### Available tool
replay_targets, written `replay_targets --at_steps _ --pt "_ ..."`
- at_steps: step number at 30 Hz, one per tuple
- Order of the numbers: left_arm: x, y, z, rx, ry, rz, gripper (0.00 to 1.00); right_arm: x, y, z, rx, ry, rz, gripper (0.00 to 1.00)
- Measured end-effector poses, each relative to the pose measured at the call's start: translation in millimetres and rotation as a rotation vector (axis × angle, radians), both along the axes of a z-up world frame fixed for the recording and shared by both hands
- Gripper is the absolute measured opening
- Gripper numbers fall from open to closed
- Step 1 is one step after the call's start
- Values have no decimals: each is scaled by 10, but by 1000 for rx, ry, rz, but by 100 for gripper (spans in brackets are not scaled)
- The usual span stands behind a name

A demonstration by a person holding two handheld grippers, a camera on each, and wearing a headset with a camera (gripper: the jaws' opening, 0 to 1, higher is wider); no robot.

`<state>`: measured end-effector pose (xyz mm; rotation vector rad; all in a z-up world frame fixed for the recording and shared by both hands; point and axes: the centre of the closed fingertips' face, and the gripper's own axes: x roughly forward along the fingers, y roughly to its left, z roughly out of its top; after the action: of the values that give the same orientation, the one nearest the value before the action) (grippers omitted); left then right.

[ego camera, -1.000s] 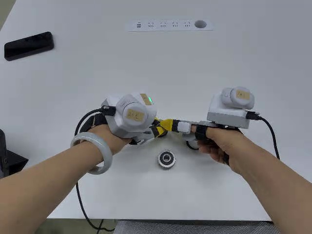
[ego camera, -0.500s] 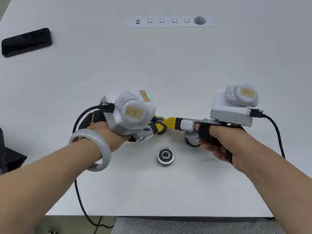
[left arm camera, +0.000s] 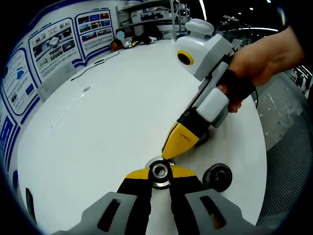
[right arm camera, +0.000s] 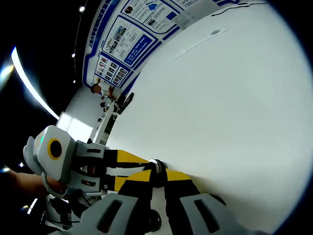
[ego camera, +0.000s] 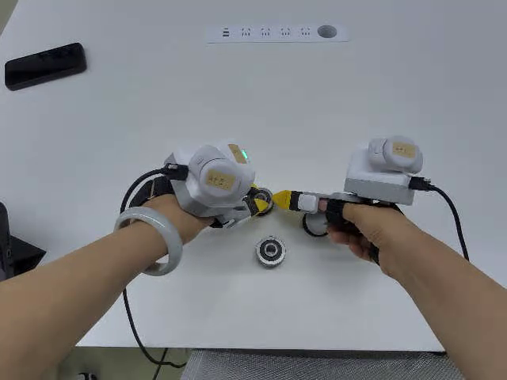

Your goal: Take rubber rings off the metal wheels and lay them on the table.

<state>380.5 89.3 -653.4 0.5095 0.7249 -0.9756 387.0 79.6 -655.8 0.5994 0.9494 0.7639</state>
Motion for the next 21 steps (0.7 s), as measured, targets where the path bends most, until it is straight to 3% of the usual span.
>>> replay_targets --at_steps 7,17,21 --pt "1 -1 1 -3 -1 0 14 33 71 -2 19 -3 18 20" --pt "0 -1 -1 -4 -1 1 14 16 131 -28 47 36 27 22" --pt "-4 -1 0 -5 -2 1 14 -12 112 20 49 30 34 22"
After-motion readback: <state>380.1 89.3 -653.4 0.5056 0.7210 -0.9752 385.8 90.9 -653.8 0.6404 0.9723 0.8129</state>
